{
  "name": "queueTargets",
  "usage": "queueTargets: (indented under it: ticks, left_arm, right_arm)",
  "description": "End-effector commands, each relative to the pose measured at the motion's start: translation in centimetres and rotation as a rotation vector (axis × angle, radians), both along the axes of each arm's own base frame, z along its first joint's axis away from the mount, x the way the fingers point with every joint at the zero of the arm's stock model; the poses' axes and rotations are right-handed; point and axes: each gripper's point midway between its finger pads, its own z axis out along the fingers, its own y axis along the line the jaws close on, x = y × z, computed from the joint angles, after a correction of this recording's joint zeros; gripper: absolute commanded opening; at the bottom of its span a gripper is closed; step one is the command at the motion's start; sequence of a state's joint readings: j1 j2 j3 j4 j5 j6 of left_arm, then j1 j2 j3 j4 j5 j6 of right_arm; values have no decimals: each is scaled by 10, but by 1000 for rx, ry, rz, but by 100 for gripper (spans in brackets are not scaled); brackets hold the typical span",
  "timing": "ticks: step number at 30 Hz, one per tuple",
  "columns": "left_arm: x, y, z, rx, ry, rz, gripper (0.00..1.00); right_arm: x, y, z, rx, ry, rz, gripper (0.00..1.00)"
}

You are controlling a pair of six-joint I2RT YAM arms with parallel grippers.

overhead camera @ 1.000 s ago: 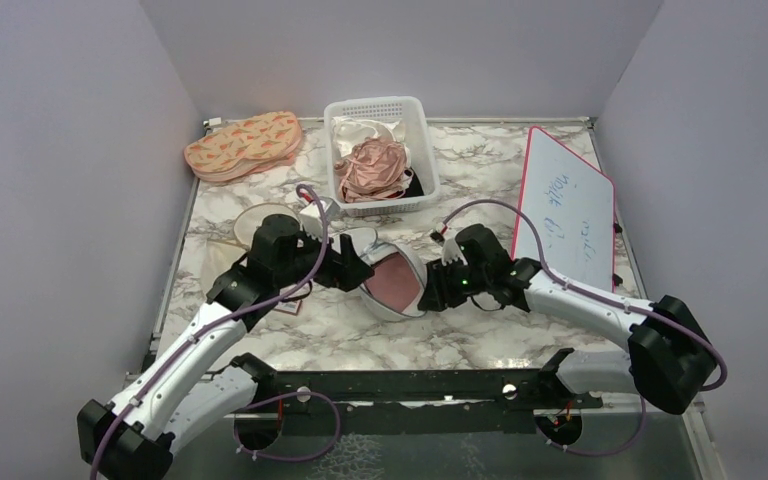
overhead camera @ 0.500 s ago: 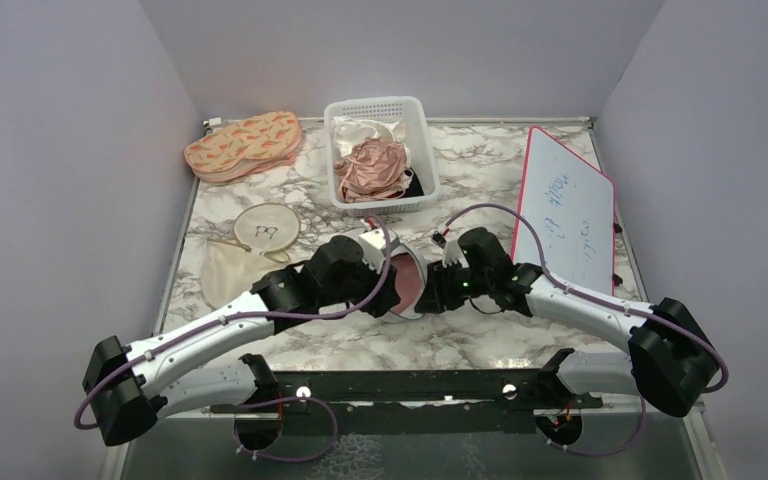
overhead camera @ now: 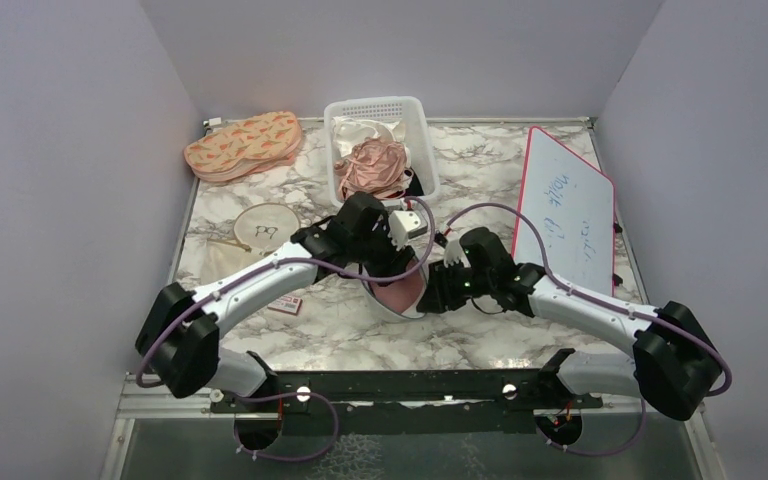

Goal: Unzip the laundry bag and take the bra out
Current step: Pick up the bra from the laundry bag.

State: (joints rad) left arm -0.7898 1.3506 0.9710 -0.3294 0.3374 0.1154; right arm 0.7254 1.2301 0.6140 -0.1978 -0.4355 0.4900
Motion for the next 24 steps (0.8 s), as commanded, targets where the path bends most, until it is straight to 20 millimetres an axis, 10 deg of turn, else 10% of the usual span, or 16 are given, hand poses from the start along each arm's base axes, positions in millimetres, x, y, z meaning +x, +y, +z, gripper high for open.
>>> queueTargets:
  ticks: [1,9,24]
  left_arm:
    - [-6,-11,-9,2,52,-179,42]
    - [15,-8,-33,97,48,-120,36]
    - [51,10,-58,141,92,43,62]
  right_arm:
    - [7,1,13,0,-54,0,31]
    - [8,4,15,11,-59,9,31]
    - [10,6,12,10,-56,15,29]
